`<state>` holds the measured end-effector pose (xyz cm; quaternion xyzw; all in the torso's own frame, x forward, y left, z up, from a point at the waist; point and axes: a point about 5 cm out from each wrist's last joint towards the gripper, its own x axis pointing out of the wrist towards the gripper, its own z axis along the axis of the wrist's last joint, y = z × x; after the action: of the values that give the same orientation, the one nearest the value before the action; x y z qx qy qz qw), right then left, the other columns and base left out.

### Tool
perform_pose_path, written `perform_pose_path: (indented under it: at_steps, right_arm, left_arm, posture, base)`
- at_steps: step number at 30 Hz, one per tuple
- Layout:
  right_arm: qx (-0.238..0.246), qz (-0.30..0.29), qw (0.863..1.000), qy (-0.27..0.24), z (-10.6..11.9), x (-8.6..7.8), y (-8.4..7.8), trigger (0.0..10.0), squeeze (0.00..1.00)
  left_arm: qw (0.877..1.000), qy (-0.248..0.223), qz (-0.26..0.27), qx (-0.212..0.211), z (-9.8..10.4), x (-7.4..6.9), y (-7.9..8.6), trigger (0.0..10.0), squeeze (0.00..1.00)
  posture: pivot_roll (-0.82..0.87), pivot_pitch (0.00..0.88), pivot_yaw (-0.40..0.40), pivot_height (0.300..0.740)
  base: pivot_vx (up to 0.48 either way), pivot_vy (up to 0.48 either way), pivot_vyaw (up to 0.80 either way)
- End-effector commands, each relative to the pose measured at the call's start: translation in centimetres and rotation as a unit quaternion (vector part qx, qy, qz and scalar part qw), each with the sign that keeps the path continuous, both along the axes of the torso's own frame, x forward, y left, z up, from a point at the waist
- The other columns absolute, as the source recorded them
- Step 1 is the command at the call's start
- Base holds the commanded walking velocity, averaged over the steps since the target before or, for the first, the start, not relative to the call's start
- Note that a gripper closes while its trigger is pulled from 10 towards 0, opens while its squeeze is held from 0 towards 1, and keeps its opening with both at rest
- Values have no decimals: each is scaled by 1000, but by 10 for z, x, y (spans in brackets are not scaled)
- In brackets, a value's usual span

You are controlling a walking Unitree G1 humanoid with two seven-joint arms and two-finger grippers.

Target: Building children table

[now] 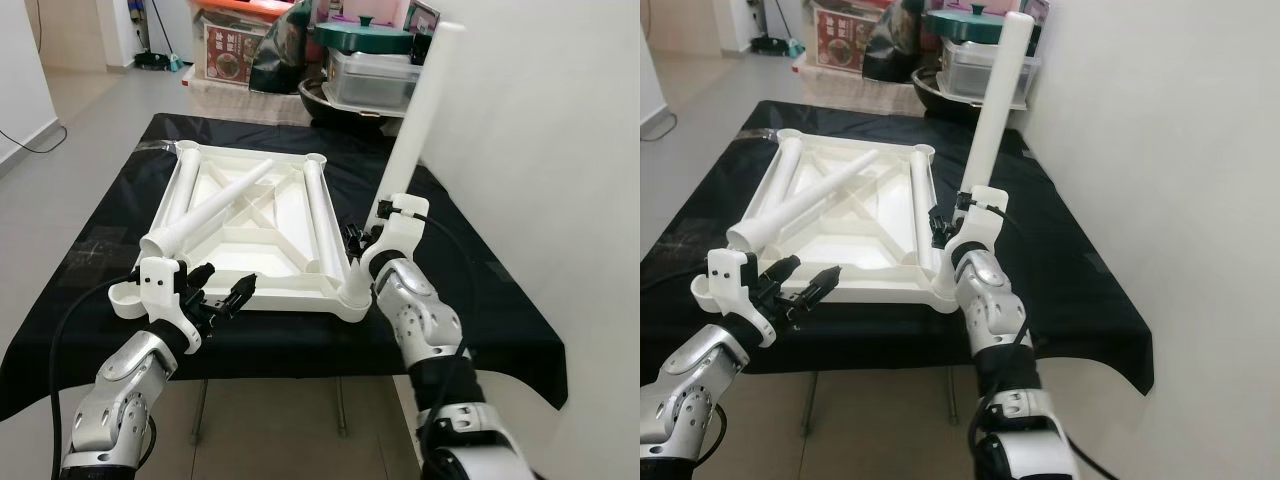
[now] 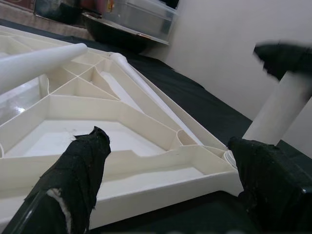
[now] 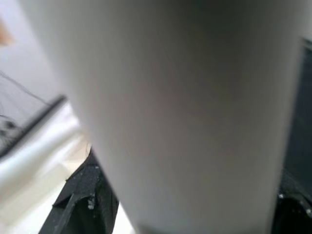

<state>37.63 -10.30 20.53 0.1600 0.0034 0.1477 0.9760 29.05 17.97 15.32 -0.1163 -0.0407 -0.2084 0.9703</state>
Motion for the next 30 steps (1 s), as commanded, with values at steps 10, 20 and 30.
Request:
perform_pose_path:
  at_steps: [10,20,30]
  right_arm:
    - [-97,297,950,2,-31,-16,21,1020,0]
    - [-40,11,996,73,-32,16,-17,0,0]
    - [-90,-152,977,119,-45,-10,-11,10000,0]
  left_arm:
    - [1000,3,-1,-5,-3,2,-3,10000,0]
    - [1000,2,2,-6,-3,0,-3,10000,0]
    - [1000,2,2,-5,-2,-1,-1,10000,0]
  posture:
    - [178,0,-186,740]
    - [178,0,-187,740]
    - [180,0,-180,740]
  base:
    - [0,0,0]
    - [0,0,0]
    - [0,0,0]
